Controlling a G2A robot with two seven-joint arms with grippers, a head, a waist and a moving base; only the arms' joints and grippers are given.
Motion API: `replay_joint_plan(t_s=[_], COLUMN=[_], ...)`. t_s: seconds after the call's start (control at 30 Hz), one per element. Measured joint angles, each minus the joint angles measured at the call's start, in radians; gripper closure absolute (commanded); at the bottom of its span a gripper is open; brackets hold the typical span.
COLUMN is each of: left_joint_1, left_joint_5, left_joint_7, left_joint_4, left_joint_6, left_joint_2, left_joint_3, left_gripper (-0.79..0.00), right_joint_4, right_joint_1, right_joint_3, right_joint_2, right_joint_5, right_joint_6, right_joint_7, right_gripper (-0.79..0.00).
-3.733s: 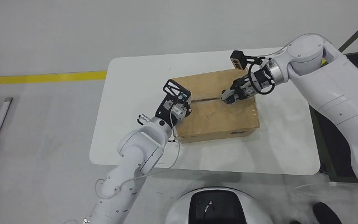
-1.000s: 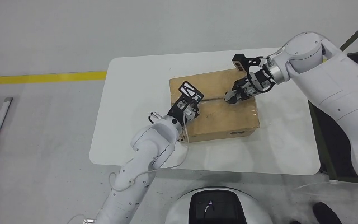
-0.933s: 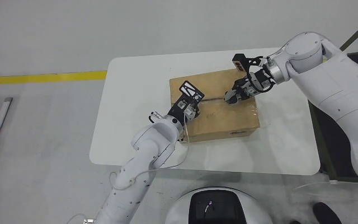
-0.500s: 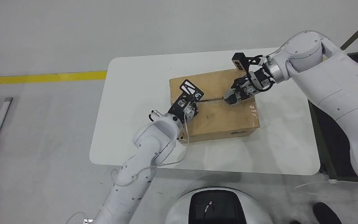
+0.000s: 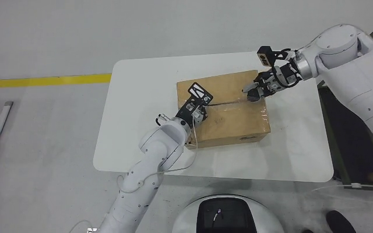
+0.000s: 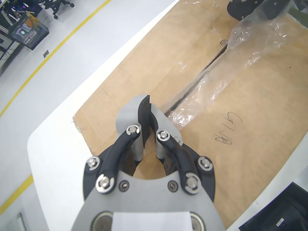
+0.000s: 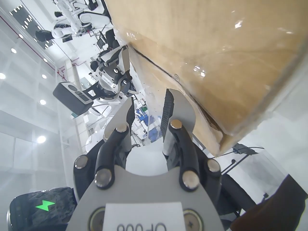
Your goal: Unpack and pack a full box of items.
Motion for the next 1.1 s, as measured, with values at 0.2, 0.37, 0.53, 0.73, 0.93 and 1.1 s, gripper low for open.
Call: replay_joint_plan(t_s=[0.2, 0.37, 0.53, 0.73, 0.93, 1.1], left_joint_1=[0.002, 0.005, 0.008, 0.015, 0.047, 0.106], left_joint_5=[-0.001, -0.005, -0.011, -0.022, 0.006, 0.046], left_joint_7=[-0.001, 0.0, -0.001, -0.008, -0.003, -0.009], left_joint_4=[0.0, -0.003, -0.016, -0.058, -0.145, -0.219], left_joint_6=[-0.001, 0.001, 0.006, 0.011, 0.016, 0.033], left_joint_2=[-0.004, -0.007, -0.009, -0.01, -0.002, 0.012], left_joint_3=[0.0, -0.005, -0.015, -0.035, -0.089, -0.172], left_gripper=[0.0, 0.0, -0.785, -0.785, -0.785, -0.785], right_joint_4=[-0.09, -0.279, -0.484, -0.528, -0.528, -0.603], right_joint_1=[-0.005, -0.079, -0.216, -0.256, -0.257, -0.308], right_joint_3=[0.069, 0.133, 0.242, 0.274, 0.274, 0.296], right_joint_2=[0.052, 0.107, 0.167, 0.179, 0.179, 0.184], right_joint_5=[-0.089, -0.223, -0.295, -0.288, -0.288, -0.351], right_joint_6=[-0.123, -0.233, -0.222, -0.213, -0.214, -0.263], right_joint_7=[-0.067, -0.183, -0.326, -0.344, -0.344, -0.496], right_gripper=[-0.262, 0.0, 0.0, 0.0, 0.0, 0.0])
